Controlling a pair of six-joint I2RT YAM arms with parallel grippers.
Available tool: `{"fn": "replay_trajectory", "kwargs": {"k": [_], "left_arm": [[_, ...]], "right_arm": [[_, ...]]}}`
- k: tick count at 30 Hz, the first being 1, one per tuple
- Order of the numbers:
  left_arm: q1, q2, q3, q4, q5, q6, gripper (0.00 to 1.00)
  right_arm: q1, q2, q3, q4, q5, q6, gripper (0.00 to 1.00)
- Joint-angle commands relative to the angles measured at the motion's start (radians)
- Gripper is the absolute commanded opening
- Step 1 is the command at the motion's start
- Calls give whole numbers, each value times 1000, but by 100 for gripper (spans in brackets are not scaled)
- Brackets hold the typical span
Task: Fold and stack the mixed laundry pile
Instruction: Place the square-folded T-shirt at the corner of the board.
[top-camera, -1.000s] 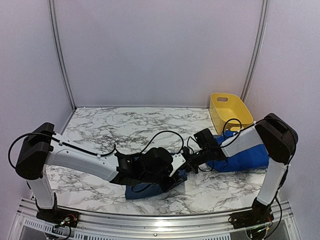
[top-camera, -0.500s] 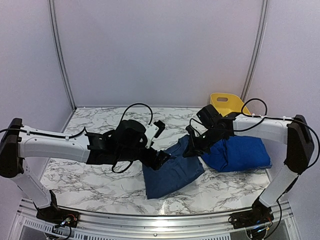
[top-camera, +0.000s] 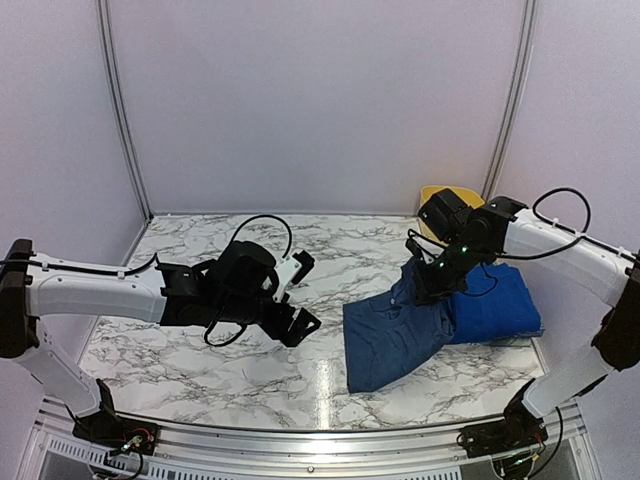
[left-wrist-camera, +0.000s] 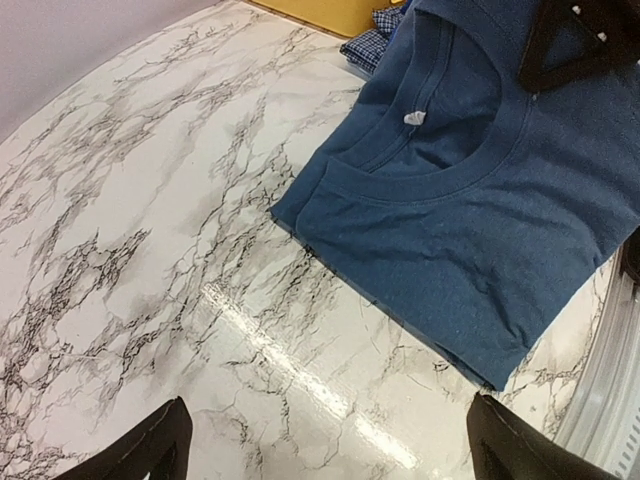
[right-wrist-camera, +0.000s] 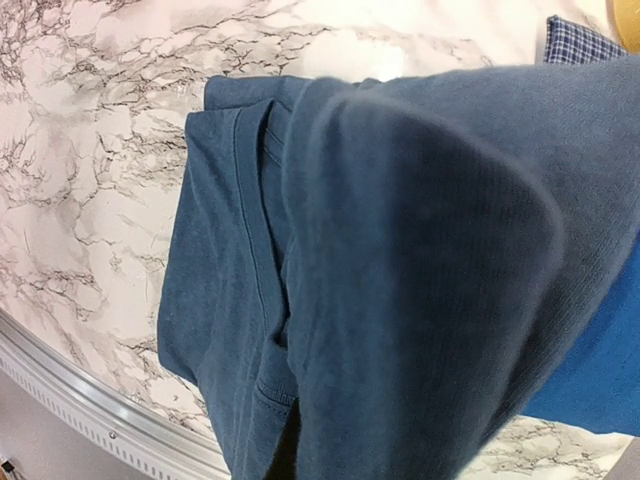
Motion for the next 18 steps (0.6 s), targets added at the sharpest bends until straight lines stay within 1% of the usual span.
{"fn": "replay_trajectory", "kwargs": {"k": [1,5,18], "left_arm": [[6,-26,0,-44,29,31,99],[7,-24,2,-54,35,34,99],[8,-28,-1,-75,50,35,99]], "right_arm": [[7,-30,95,-61,68,-25,0],[8,-30,157,-122,135,-18,0],[-16,-57,330,-285,270,-4,0]]}}
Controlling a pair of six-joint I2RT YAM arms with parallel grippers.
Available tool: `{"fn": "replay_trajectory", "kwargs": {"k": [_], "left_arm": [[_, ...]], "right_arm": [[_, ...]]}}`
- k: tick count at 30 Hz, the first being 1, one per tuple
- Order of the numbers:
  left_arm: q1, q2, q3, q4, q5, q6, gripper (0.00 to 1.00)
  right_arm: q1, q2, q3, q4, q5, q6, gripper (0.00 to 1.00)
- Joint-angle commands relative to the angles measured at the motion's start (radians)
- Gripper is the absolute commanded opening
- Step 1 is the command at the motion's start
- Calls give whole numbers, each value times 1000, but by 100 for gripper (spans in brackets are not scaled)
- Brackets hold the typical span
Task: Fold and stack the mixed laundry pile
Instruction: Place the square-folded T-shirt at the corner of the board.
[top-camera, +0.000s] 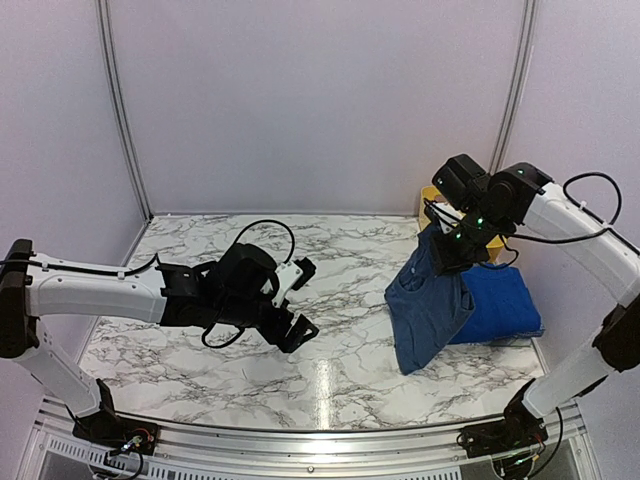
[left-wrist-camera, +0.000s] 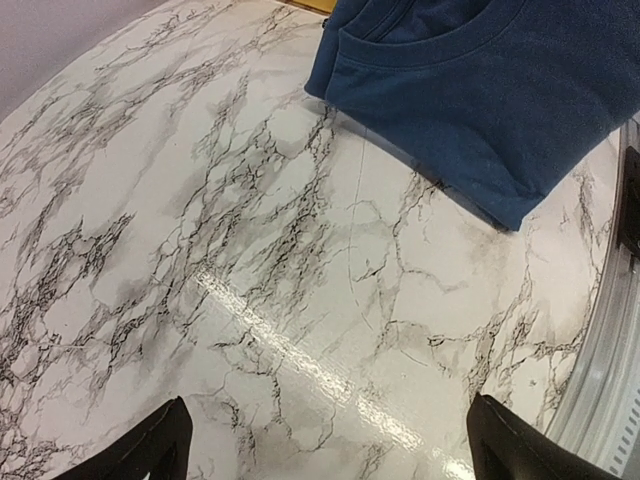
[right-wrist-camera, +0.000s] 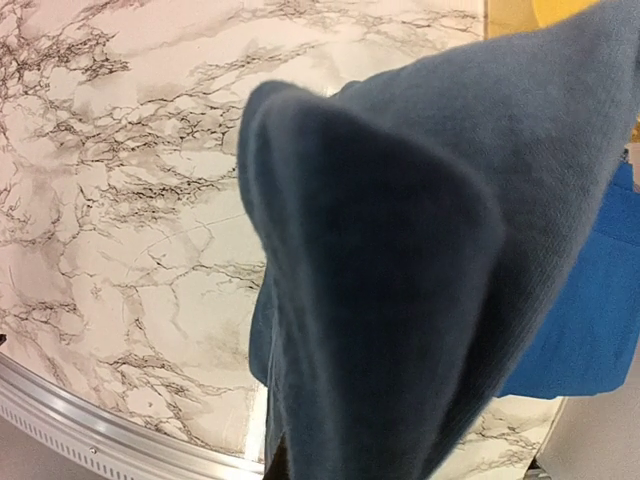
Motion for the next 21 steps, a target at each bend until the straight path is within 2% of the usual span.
{"fn": "replay_trajectory", "kwargs": {"k": [1,13,21], "left_arm": [[5,-29,-1,-28,17,10,99],[6,0,26,-38,33,43,99],[6,20,41,-42,33,69,99]], "right_arm": [[-23,-58,90,-70,75,9,0],[-186,-81,195,-108,93,-91,0],[-311,-103,185,-111,78,-160,0]]}}
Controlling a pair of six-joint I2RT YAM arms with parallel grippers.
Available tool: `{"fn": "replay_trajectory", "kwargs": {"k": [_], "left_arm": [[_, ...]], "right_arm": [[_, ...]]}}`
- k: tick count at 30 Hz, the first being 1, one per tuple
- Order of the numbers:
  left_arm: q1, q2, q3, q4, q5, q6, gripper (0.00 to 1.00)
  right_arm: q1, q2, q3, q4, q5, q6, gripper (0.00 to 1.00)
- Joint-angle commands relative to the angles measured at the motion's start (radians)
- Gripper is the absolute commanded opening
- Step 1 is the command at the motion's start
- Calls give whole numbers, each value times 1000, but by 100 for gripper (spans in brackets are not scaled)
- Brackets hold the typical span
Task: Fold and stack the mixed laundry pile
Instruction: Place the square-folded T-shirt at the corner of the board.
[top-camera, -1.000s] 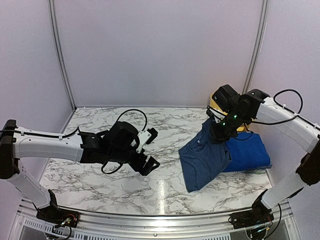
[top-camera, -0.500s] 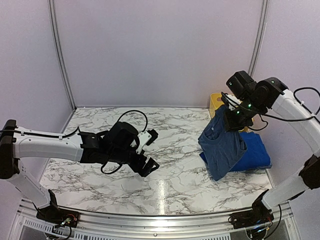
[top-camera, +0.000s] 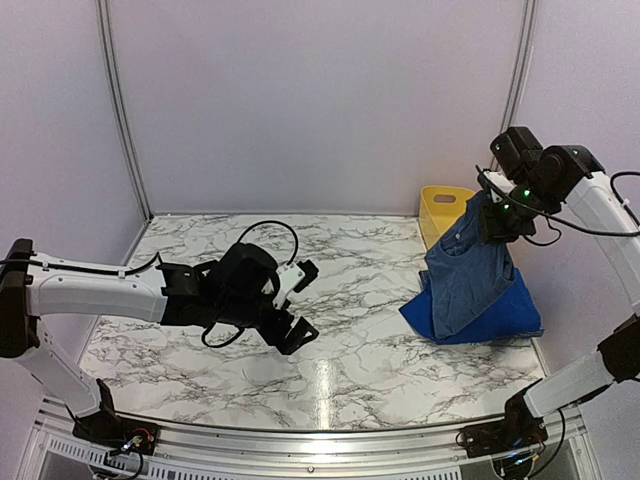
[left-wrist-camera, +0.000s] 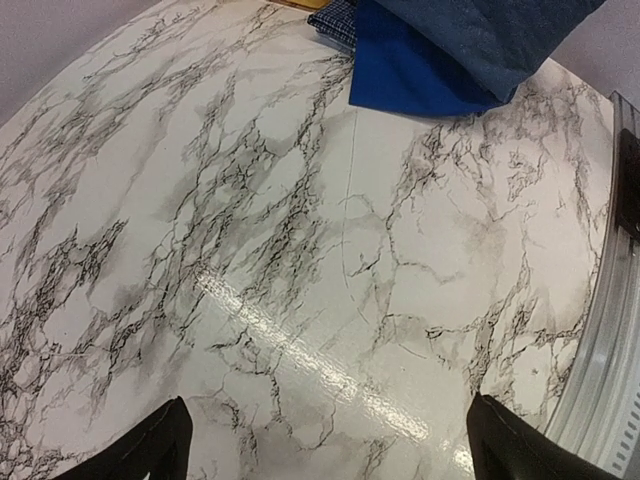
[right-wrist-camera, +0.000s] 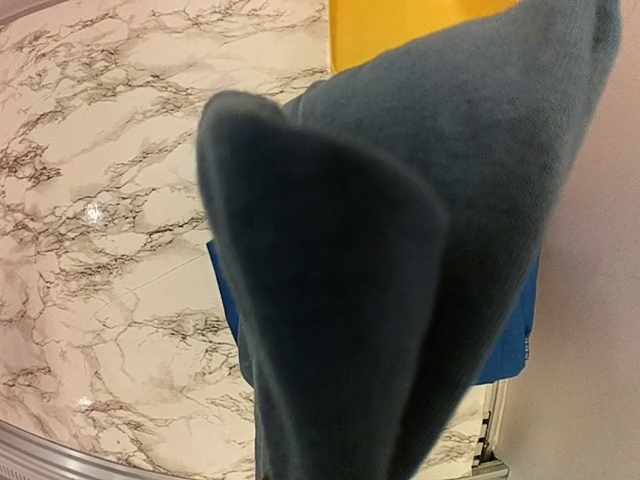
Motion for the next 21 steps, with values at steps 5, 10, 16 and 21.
{"fn": "replay_trajectory", "kwargs": {"k": [5,10,16,21], "left_arm": [[10,39,46,-28,12,37,99],[14,62,64,-28,21,46,99],[25,79,80,-28,29,51,99],[34,97,89,-24,29,52,99]], "right_arm": [[-117,-53,-90,57,-15,-97,0],[-158,-7,-121,122,28,-160,0],[-174,39,-123,172,194,-261,0],[-210,38,-187,254,235,-318,0]]}}
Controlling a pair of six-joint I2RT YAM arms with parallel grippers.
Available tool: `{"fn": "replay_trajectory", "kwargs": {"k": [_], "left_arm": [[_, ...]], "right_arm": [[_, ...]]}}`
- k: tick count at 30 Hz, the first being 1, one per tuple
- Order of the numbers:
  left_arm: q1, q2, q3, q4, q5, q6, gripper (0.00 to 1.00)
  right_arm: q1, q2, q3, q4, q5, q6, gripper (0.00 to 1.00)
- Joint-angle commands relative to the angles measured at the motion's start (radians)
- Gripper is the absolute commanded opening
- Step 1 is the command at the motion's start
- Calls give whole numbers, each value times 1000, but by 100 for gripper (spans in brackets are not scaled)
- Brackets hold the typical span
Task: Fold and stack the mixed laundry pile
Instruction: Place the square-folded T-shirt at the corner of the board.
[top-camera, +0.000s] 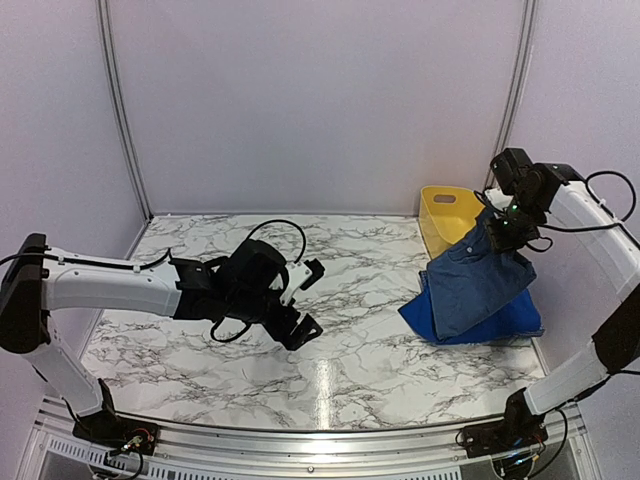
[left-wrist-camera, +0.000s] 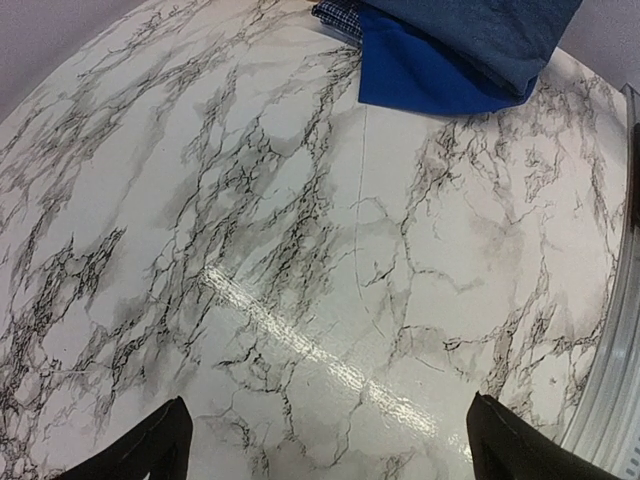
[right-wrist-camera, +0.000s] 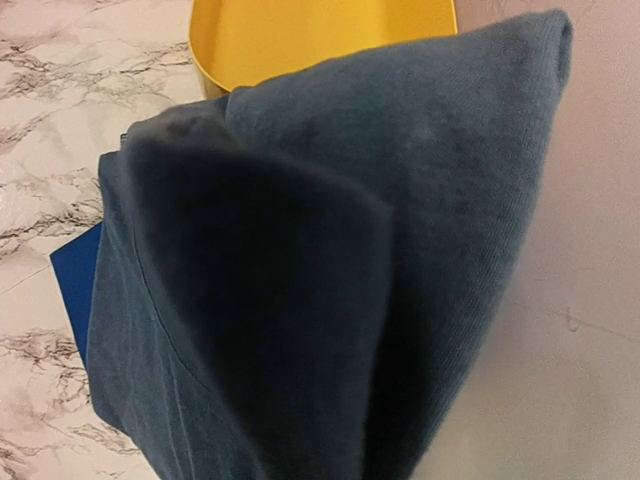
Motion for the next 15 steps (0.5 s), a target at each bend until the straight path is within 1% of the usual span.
{"fn": "replay_trajectory", "kwargs": {"k": [1,5,8,15], "left_arm": [[12,29,36,-15,11,18,99],[20,43,43,-11,41,18,99],[27,52,50,-9,48,19,99],[44,65,64,-7,49,17,99]], "right_arm": [[-58,-9,-41,119,85,-63,0],[-121,-27,-122,173,111,-95,0],[-159,-50,-201,231,98,-124,0],[-184,-58,-347,394,128,-180,0]]}}
